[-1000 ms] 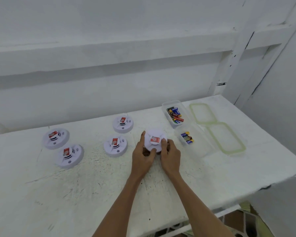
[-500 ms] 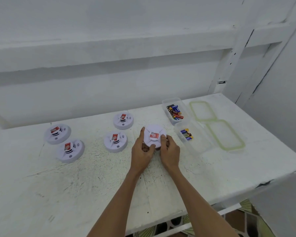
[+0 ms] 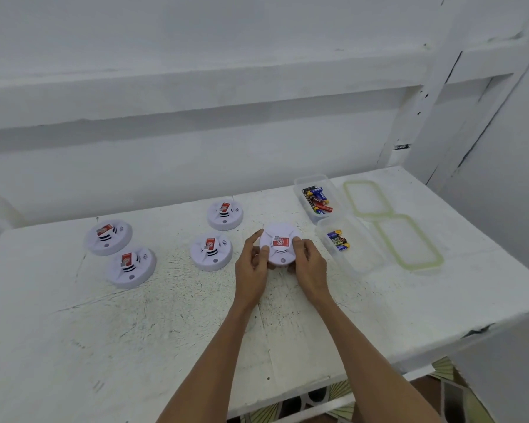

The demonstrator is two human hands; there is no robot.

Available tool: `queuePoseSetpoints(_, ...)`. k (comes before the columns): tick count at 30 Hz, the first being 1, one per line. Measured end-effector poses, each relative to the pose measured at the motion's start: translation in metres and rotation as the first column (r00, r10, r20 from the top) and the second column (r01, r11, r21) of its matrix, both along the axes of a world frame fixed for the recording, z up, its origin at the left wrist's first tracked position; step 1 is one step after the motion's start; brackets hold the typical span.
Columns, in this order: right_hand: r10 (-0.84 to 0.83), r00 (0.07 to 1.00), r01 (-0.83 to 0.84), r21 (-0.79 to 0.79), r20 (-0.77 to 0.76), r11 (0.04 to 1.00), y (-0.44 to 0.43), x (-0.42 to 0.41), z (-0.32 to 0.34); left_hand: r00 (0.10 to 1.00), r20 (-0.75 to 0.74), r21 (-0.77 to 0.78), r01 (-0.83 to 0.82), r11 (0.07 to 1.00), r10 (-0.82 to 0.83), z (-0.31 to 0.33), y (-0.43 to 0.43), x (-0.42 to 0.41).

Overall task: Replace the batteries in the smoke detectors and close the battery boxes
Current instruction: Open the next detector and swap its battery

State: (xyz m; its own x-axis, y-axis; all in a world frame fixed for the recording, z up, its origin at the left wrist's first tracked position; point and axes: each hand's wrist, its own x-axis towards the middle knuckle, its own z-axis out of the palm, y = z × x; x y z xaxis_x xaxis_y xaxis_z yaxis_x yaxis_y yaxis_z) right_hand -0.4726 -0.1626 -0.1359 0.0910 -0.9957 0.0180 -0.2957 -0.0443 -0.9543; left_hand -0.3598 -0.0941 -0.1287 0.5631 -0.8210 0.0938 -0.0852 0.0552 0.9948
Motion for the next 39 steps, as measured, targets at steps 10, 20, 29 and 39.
queuePoseSetpoints(10,-0.054,0.996,0.047,-0.097,-0.073,0.994,0.0038,0.0015,-0.0011,0.999,-0.052,-0.004,0.016,1.000,-0.016,-0.0025,0.0015,0.0020)
queuePoseSetpoints(20,-0.044,0.996,0.036,-0.101,-0.083,0.994,0.0049,0.0003,0.0005,0.998,-0.068,-0.021,-0.003,1.000,0.001,-0.0042,0.0007,0.0022)
queuePoseSetpoints(29,-0.074,0.992,0.061,-0.122,-0.102,0.991,0.0049,0.0031,-0.0006,0.997,-0.077,-0.028,-0.001,1.000,-0.001,-0.0055,-0.0004,0.0022)
queuePoseSetpoints(39,-0.084,0.990,0.070,-0.120,-0.112,0.990,0.0066,0.0053,0.0012,0.996,-0.092,-0.021,-0.005,1.000,0.003,-0.0066,-0.0016,0.0032)
